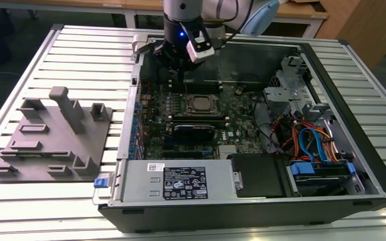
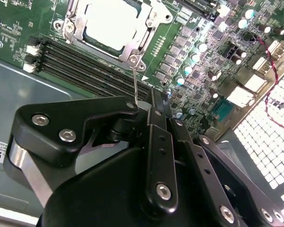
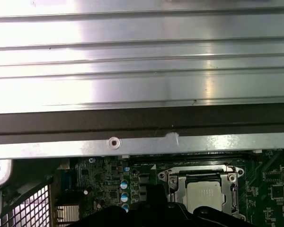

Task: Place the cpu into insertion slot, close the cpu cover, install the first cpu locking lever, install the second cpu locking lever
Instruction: 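Install the first cpu locking lever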

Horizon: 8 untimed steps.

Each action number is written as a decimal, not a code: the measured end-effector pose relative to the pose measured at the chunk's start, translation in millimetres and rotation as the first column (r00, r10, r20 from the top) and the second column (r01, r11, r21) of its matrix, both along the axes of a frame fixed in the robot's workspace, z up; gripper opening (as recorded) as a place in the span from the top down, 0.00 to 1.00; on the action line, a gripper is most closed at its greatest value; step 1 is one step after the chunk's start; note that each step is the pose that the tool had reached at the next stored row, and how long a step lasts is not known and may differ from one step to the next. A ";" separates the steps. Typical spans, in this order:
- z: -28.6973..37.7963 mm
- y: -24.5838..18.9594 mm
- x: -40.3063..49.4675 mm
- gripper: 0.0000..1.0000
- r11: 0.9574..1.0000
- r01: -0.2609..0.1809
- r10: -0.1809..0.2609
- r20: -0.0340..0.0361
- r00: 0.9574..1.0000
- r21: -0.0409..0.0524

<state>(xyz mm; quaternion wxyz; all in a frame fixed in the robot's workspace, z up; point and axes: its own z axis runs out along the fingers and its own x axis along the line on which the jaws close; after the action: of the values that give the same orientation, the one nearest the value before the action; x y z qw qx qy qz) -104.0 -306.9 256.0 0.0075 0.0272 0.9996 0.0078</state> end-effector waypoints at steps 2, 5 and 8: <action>0.0 0.5 0.7 0.90 1.000 0.000 0.000 0.000 1.000 0.000; 0.1 1.2 2.2 0.90 1.000 0.000 0.000 0.000 1.000 0.000; 0.0 1.5 3.6 0.90 1.000 0.000 0.000 0.000 1.000 0.000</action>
<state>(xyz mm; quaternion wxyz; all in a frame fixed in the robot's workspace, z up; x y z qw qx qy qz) -100.4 -305.4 256.0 0.0075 0.0272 0.9996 0.0078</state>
